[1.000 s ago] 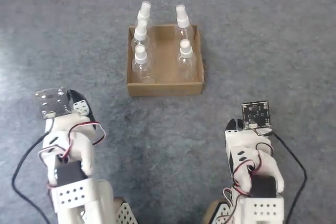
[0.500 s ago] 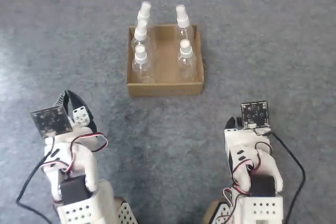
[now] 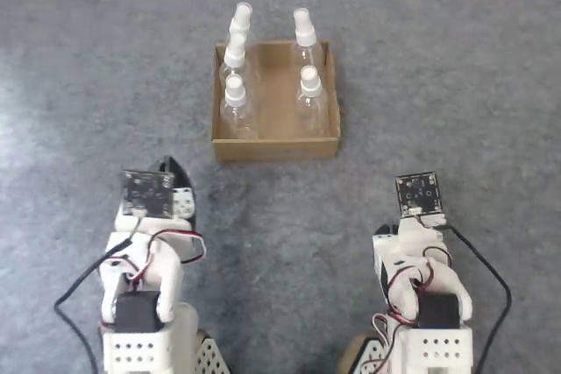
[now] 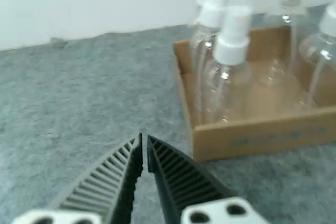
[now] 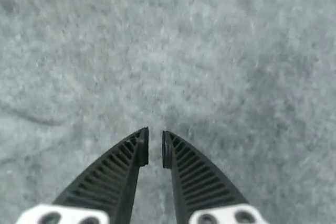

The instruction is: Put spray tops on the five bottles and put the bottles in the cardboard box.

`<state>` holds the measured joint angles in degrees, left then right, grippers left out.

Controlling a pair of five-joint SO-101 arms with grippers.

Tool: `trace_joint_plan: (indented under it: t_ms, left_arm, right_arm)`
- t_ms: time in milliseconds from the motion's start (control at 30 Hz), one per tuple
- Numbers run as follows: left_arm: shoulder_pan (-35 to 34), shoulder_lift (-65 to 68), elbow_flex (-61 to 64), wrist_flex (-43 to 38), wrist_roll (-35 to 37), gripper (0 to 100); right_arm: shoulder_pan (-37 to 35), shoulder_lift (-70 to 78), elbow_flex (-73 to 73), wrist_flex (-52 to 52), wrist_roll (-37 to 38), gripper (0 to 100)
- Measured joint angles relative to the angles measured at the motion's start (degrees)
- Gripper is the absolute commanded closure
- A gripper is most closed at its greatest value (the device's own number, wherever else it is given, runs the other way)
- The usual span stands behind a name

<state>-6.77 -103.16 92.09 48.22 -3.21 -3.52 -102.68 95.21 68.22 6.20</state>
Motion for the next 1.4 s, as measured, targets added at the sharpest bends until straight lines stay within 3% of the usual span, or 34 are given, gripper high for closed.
trace_joint_plan:
  t_ms: [233,500,700,967,1300,1400]
  left_arm:
    - [3.16,0.0,0.97,0.44,-1.23,99]
    - [10.64,0.0,5.19,0.44,-8.79,98]
    - [12.48,0.0,5.19,1.14,-10.73,88]
    - [12.57,0.0,5.19,15.03,-10.99,83]
    - [12.31,0.0,5.19,24.09,-11.08,83]
    - [8.97,0.0,5.19,24.18,-11.08,83]
  right_arm:
    - [0.0,0.0,0.0,4.4,0.0,99.2]
    - [0.0,0.0,0.0,5.54,0.09,99.2]
    - [0.18,0.0,0.0,6.07,0.18,99.2]
    - [5.01,0.0,0.0,6.07,-2.37,99.2]
    - [5.8,0.0,0.0,6.07,-3.34,99.2]
    - [5.8,0.0,0.0,6.07,-3.34,99.2]
